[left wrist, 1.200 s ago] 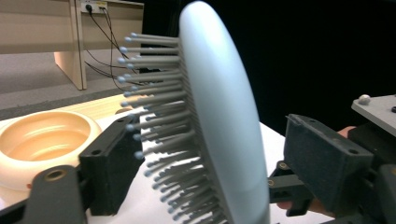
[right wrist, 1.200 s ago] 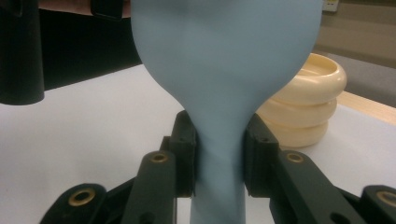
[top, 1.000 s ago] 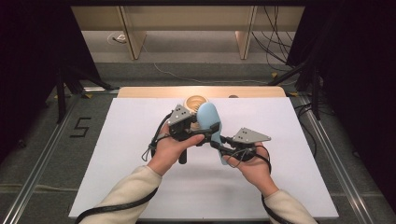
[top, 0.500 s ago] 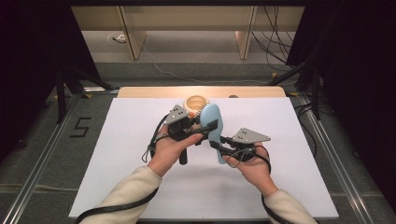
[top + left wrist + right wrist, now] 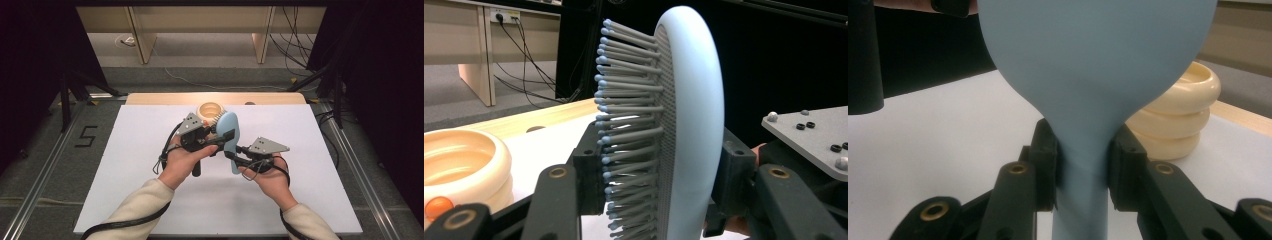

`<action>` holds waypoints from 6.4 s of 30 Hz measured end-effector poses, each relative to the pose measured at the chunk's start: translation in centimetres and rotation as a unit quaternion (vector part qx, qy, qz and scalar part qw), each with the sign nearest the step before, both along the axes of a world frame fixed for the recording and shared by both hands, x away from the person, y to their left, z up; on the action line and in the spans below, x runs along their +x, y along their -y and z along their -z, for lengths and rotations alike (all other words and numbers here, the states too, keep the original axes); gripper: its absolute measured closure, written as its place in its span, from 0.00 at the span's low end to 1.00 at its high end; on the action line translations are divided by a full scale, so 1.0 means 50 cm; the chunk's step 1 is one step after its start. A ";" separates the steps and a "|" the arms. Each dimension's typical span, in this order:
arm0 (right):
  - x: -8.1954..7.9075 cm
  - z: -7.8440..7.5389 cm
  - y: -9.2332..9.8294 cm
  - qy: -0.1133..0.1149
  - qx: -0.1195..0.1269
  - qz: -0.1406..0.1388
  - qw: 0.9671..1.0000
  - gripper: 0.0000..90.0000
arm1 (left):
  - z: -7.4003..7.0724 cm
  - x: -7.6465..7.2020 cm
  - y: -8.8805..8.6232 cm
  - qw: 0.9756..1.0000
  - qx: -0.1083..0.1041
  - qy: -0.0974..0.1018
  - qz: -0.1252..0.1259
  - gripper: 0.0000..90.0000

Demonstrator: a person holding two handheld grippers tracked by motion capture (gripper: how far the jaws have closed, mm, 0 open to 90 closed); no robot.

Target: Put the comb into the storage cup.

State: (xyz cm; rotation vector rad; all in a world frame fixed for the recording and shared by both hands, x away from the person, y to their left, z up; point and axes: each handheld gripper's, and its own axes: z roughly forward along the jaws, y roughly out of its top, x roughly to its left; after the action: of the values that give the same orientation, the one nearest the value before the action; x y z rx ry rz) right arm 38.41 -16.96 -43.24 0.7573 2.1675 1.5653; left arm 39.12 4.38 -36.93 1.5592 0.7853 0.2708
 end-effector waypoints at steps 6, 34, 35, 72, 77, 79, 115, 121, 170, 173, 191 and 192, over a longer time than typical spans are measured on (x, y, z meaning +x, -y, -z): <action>0.001 -0.001 0.001 0.001 0.000 -0.001 1.000 0.77 | -0.001 -0.002 0.003 1.000 0.004 0.009 0.002 0.56; 0.006 -0.008 0.005 -0.014 0.016 -0.004 1.000 0.09 | -0.010 0.006 -0.004 0.999 0.020 0.035 -0.012 0.56; 0.006 -0.008 0.005 -0.014 0.016 -0.004 1.000 0.09 | -0.010 0.006 -0.004 0.999 0.020 0.035 -0.012 0.56; -0.027 -0.006 0.090 -0.010 0.018 0.034 0.999 0.03 | -0.028 0.039 -0.033 0.997 0.040 0.054 -0.030 0.56; -0.031 -0.005 0.096 -0.010 0.019 0.036 0.999 0.03 | -0.033 0.042 -0.036 0.997 0.038 0.054 -0.031 0.56; -0.033 -0.004 0.098 -0.010 0.018 0.037 0.999 0.03 | -0.034 0.044 -0.038 0.997 0.038 0.055 -0.032 0.56; -0.066 0.004 0.143 -0.011 0.025 0.055 0.998 0.03 | -0.052 0.077 -0.054 0.996 0.043 0.065 -0.048 0.56; -0.069 0.005 0.148 -0.012 0.025 0.059 0.998 0.03 | -0.055 0.080 -0.052 0.996 0.045 0.065 -0.048 0.56; -0.091 0.020 0.169 -0.019 0.023 0.066 0.997 0.03 | -0.065 0.124 -0.057 0.994 0.060 0.071 -0.060 0.56; -0.092 0.020 0.170 -0.018 0.023 0.065 0.997 0.03 | -0.067 0.126 -0.057 0.994 0.061 0.072 -0.061 0.56; -0.100 0.025 0.172 -0.019 0.020 0.065 0.997 0.04 | -0.069 0.139 -0.056 0.994 0.061 0.069 -0.063 0.56; -0.100 0.025 0.173 -0.019 0.020 0.065 0.997 0.04 | -0.070 0.142 -0.056 0.994 0.061 0.069 -0.063 0.56</action>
State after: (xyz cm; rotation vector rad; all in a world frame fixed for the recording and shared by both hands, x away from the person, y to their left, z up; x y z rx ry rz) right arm 33.39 -25.61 -44.51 0.9291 2.0721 1.5447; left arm 46.20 7.17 -33.41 1.5879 0.7718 0.5222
